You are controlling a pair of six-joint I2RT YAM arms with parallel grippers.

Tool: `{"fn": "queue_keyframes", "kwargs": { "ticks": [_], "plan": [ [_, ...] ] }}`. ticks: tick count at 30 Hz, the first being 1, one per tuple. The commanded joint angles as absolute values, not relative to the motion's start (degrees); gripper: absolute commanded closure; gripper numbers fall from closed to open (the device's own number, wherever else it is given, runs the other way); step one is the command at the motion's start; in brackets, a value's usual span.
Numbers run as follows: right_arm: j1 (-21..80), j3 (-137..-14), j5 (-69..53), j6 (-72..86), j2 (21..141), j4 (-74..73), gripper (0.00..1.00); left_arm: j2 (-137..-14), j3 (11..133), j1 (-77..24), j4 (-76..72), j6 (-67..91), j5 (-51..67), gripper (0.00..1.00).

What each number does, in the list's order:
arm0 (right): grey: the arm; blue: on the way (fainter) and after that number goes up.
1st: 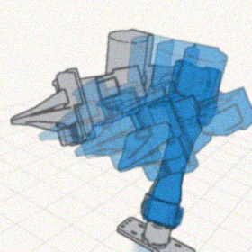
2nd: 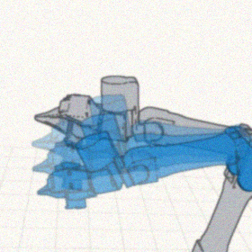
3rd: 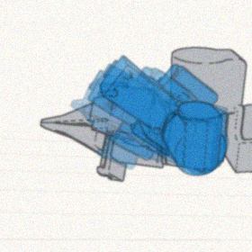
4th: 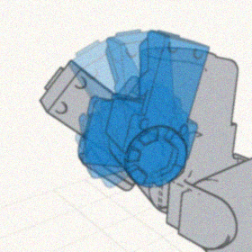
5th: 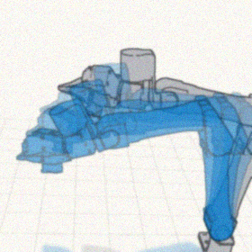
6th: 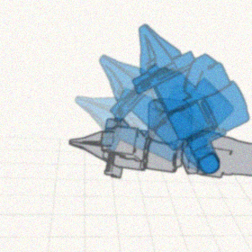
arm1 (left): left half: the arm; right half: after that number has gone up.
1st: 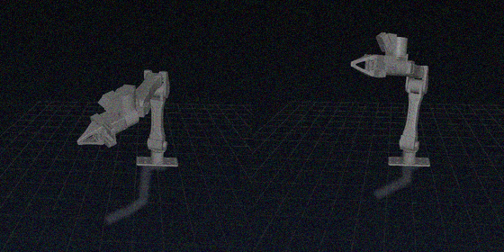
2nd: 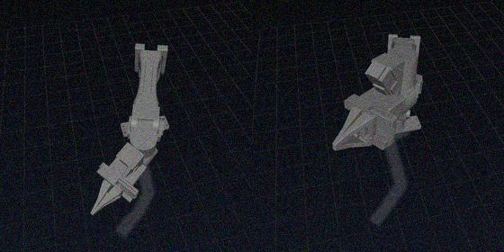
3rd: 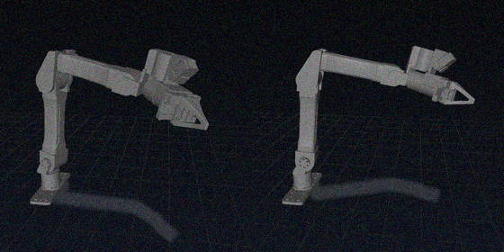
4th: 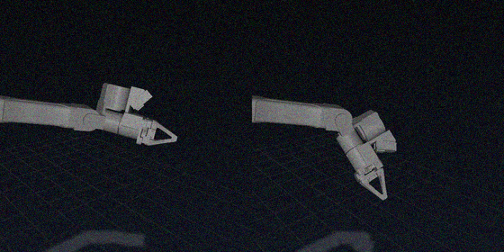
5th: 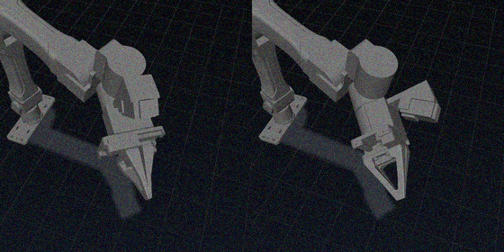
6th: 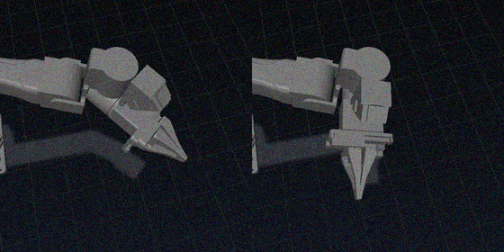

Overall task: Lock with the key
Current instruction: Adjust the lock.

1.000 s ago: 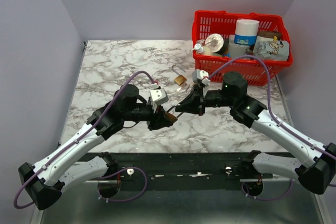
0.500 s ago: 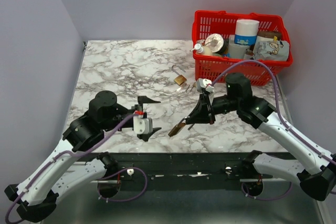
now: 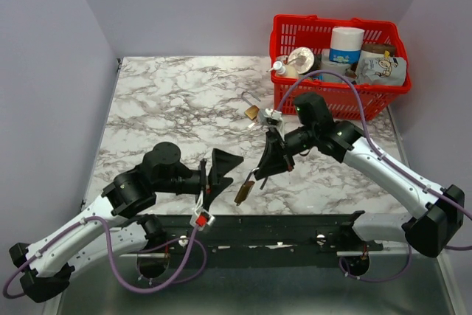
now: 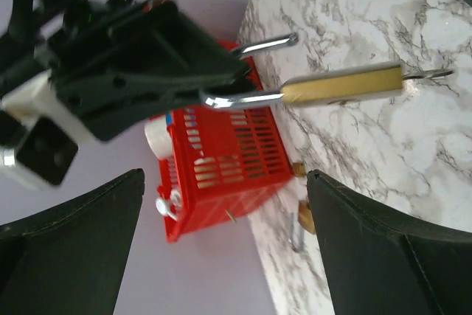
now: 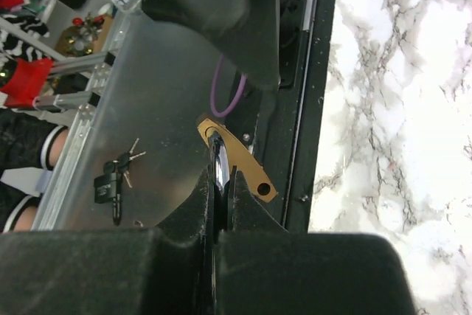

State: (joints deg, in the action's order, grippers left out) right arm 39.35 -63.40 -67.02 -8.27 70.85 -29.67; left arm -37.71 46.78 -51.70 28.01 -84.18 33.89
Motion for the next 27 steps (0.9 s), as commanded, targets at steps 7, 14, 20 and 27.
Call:
{"fn": "queue_keyframes", "kwargs": {
  "ticks": [7,14,20,27],
  "plan": [
    [39.64,-66.45,-77.25,-3.60,74.88,-27.25,0.99,-39.89,44.03,-59.23,32.60,-110.47,41.75,0.06],
    [41.39,-66.36,-78.40,-2.90,77.34,-27.33,0.99,-44.38,44.82,-64.33,34.54,-115.57,40.26,0.17],
    [43.77,-66.45,-79.10,-2.72,79.80,-27.60,0.99,-47.11,45.09,-66.62,31.47,-114.70,38.15,0.41],
    [44.38,-67.41,-79.54,-4.83,81.47,-30.59,0.99,-46.41,44.65,-67.06,29.62,-111.98,36.65,0.64]
  ]
}}
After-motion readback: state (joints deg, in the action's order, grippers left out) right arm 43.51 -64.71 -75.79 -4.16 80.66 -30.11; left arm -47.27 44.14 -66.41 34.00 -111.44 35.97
